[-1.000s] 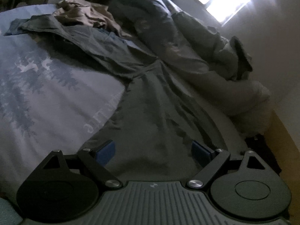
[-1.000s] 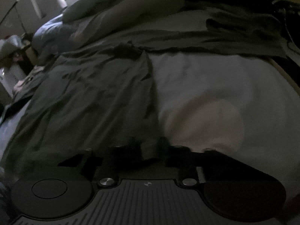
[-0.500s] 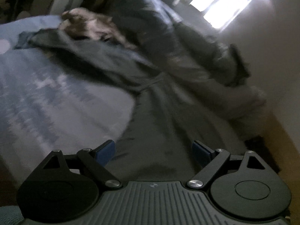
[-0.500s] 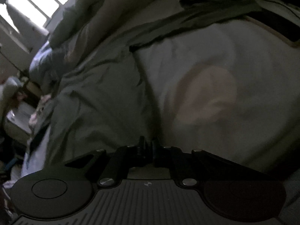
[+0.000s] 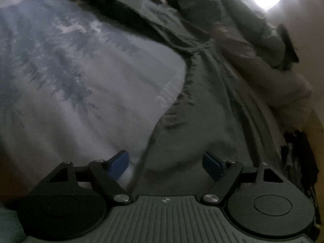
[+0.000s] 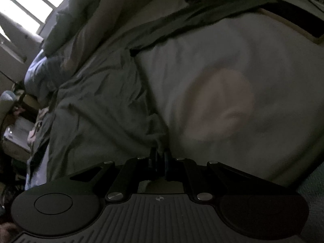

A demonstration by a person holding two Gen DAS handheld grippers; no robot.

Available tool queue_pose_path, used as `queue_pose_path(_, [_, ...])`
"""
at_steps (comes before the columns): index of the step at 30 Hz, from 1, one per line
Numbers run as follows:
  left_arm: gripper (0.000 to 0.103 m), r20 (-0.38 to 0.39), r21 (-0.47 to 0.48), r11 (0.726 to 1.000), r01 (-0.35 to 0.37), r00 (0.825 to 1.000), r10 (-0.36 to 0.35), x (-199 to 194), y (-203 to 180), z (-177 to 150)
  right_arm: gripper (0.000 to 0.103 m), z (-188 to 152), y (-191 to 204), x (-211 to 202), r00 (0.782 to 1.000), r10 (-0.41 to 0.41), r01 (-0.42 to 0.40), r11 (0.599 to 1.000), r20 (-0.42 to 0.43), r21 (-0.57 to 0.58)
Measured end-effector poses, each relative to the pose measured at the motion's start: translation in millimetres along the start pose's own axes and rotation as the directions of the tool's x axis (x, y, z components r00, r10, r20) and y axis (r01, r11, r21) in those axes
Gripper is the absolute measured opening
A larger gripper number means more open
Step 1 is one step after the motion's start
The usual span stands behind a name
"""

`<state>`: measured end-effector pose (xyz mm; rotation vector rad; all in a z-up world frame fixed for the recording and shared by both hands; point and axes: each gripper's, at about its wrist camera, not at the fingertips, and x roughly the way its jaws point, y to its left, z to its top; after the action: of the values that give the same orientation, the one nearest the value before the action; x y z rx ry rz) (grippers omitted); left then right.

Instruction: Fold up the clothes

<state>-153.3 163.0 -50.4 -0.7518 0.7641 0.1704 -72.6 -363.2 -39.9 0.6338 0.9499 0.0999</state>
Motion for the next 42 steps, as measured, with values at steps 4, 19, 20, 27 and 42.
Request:
queue_pose_path(4, [0.066, -0.057, 0.028, 0.999, 0.022, 0.998, -0.02, -3, -5, -4, 0.008, 2, 4, 2, 1.0, -0.006, 0.006, 1.0, 0.007, 0.002])
queue_pose_path(19, [0.006, -0.165, -0.04, 0.999, -0.013, 0.986, 0.006, -9, 8, -18, 0.008, -7, 7, 1, 0.998, -0.032, 0.031, 0.999, 0.049, 0.022])
queue_pose_path(20, [0.006, -0.154, -0.051, 0.999, -0.014, 0.988, 0.007, -11, 8, -19, 0.008, -7, 7, 1, 0.998, -0.034, 0.033, 0.999, 0.049, 0.016])
queue_pose_path(27, [0.006, -0.077, -0.111, 0.993, -0.036, 0.997, 0.027, -39, 8, -14, 0.008, -10, 5, -5, 0.998, -0.05, 0.05, 0.999, 0.048, -0.003])
queue_pose_path(42, [0.005, 0.044, -0.222, 0.975, -0.008, 0.999, 0.018, -88, 26, 1, 0.005, -14, 16, -32, 0.998, -0.061, 0.06, 0.997, 0.027, 0.038])
